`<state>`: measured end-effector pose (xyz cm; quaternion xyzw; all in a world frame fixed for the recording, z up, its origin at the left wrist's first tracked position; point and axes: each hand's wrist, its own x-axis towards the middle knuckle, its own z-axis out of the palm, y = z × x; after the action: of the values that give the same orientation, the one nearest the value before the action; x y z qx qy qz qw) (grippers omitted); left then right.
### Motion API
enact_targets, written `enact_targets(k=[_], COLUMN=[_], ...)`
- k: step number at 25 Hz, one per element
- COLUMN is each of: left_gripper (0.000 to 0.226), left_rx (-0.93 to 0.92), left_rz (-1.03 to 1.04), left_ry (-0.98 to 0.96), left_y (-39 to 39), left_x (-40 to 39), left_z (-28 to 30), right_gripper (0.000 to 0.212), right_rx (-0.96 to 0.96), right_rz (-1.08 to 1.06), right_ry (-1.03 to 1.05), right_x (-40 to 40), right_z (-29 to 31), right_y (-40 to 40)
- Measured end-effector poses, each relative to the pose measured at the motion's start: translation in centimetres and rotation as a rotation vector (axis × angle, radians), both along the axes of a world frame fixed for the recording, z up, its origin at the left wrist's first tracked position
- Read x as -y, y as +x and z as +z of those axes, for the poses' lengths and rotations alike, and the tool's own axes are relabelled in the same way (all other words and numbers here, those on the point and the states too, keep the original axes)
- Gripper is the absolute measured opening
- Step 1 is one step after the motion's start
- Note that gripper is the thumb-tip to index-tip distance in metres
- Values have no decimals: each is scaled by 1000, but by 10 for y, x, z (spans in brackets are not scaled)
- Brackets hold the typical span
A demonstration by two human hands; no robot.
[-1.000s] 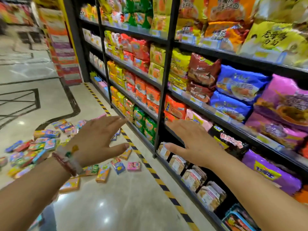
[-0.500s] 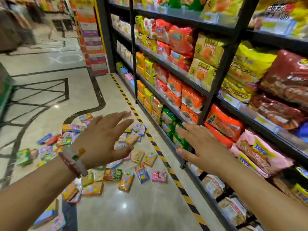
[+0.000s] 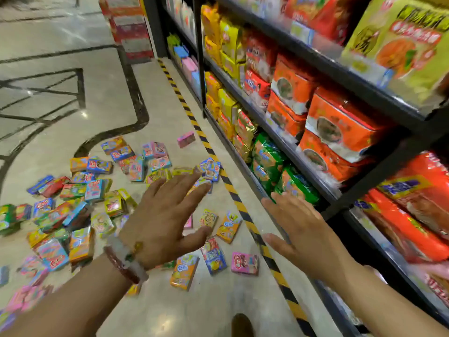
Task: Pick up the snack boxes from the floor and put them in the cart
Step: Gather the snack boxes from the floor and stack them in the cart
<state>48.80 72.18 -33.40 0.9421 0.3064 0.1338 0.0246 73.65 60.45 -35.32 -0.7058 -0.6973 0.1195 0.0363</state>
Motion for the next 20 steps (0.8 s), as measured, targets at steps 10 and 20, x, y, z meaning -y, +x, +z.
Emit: enact_targets(k=[10, 20], left_gripper=[70, 79], left_rx=[-332, -888], left_rz=[-33, -486], left_ry=[-198, -292], left_y=[22, 85], left_x=[-92, -97], left_z=[-519, -694], right_gripper=[94, 63], right_rx=[-144, 100], right_rz=[-23, 58], right_ry=[-331, -553], right_x=[-85, -92], right_z=[-504, -675], right_y=[38, 48])
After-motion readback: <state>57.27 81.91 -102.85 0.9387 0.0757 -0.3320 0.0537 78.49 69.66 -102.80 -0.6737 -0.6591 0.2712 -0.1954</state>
